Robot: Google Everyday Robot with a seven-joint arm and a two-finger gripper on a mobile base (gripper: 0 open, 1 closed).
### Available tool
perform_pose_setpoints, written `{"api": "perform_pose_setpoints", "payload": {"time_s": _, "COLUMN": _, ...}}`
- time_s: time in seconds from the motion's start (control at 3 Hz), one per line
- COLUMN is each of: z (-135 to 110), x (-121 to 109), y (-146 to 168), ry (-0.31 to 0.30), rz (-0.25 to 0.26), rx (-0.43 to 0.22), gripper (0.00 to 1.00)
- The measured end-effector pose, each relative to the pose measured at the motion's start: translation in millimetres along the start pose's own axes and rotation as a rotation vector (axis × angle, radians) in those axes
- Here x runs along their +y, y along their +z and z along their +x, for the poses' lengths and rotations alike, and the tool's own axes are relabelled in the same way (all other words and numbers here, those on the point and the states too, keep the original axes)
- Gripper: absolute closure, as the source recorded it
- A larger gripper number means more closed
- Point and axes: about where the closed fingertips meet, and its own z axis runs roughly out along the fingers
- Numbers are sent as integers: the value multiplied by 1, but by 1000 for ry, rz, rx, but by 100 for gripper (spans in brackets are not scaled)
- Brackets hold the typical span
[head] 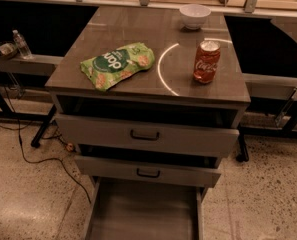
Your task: Pick coke can from bottom drawer and place on counter
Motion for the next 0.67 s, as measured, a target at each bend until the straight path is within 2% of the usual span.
{"api": "perform_pose_setpoints", "payload": {"time_s": 0.33, "z": -77, "x": -55, "y": 29, "ry": -36, "rz": 107, "rx": -176, "gripper": 0}}
{"api": "perform_pose_setpoints", "payload": {"time_s": 0.67, "z": -114, "x": -63, "y": 34, "ry": -33, "rz": 122, "rx": -235, "gripper": 0}}
